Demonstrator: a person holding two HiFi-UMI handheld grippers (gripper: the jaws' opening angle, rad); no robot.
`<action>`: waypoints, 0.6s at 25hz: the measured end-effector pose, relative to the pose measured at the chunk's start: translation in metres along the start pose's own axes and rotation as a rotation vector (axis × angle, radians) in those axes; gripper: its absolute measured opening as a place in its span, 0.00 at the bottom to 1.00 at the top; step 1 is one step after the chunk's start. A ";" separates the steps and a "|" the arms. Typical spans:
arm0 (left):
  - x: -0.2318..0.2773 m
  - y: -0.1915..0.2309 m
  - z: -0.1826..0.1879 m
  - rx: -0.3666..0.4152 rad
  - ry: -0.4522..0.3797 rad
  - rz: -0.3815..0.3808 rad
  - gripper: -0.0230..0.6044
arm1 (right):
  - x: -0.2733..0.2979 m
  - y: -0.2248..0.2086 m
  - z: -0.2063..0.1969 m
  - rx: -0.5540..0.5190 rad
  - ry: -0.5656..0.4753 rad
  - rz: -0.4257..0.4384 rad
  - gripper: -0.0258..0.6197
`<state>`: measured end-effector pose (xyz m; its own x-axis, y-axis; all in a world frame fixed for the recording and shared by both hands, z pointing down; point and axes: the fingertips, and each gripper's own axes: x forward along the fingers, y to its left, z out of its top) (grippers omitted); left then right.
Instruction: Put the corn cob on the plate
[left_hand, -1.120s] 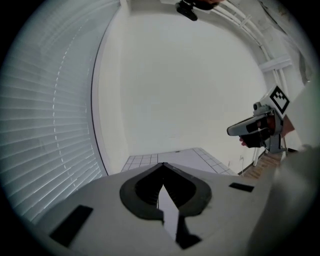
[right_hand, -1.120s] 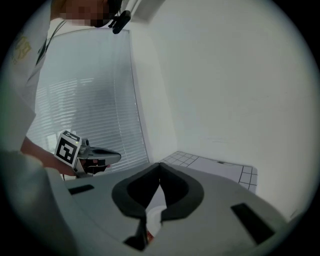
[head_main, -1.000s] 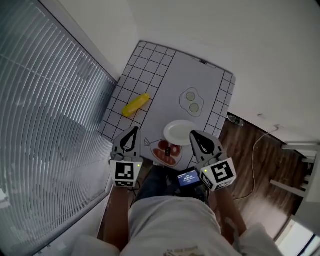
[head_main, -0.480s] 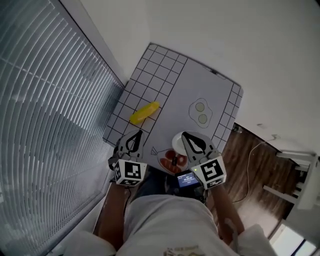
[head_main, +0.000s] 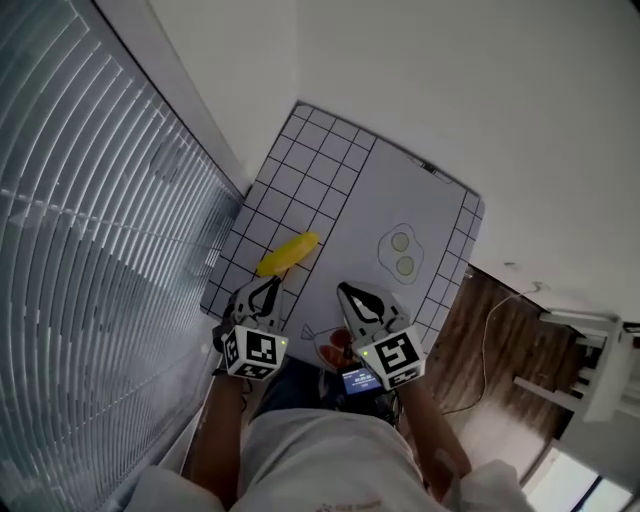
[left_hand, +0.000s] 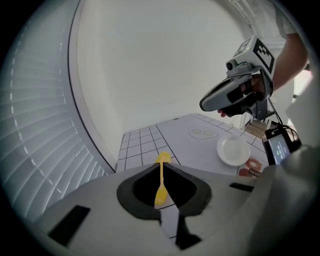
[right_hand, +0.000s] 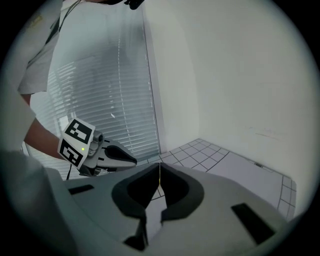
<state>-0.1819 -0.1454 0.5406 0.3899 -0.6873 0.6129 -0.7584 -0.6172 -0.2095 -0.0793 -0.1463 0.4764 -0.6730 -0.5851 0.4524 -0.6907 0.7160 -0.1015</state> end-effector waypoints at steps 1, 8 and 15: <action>0.004 0.002 -0.002 0.003 0.006 -0.009 0.05 | 0.005 0.000 -0.001 -0.001 0.011 0.003 0.05; 0.023 0.009 -0.019 0.018 0.043 -0.078 0.19 | 0.033 0.002 -0.012 0.032 0.054 -0.002 0.05; 0.045 0.011 -0.029 0.034 0.072 -0.147 0.34 | 0.052 -0.006 -0.023 0.045 0.112 -0.031 0.05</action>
<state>-0.1882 -0.1720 0.5876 0.4558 -0.5603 0.6916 -0.6774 -0.7224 -0.1388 -0.1045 -0.1721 0.5210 -0.6191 -0.5588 0.5518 -0.7237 0.6787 -0.1246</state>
